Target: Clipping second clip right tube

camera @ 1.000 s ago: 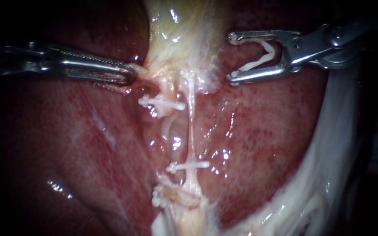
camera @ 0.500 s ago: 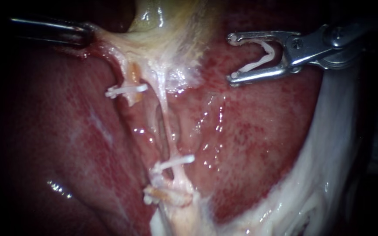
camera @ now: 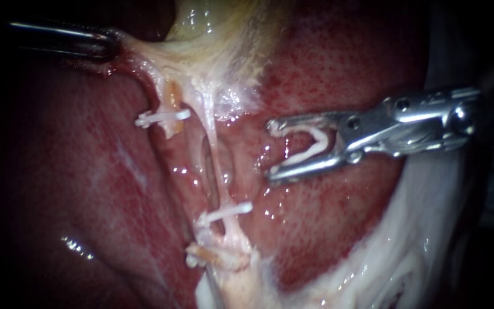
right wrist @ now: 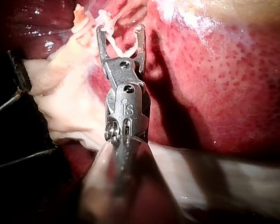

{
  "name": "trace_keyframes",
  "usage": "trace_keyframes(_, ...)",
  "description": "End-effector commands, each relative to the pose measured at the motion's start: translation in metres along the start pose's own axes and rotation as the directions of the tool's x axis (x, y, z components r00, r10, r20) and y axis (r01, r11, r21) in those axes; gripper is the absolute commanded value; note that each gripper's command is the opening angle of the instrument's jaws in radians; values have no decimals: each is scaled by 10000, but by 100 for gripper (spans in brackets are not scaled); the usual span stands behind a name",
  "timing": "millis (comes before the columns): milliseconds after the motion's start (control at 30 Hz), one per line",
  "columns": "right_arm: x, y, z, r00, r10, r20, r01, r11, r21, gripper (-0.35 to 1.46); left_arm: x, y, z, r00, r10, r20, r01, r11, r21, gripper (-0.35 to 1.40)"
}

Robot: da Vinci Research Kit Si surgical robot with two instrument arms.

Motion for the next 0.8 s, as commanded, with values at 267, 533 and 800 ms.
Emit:
trace_keyframes(267,-22,2,43,9972,714,228,-722,9966,388,49,-1,0,1,10000,1,0,-1,10000,6,-35)
trace_keyframes(533,-28,13,70,9967,759,301,-774,9957,502,49,-1,0,2,10000,1,-2,-1,10000,13,-35)
trace_keyframes(800,-20,20,84,9897,1156,-849,-1051,9873,1192,50,0,1,2,10000,0,-2,0,10000,18,-35)
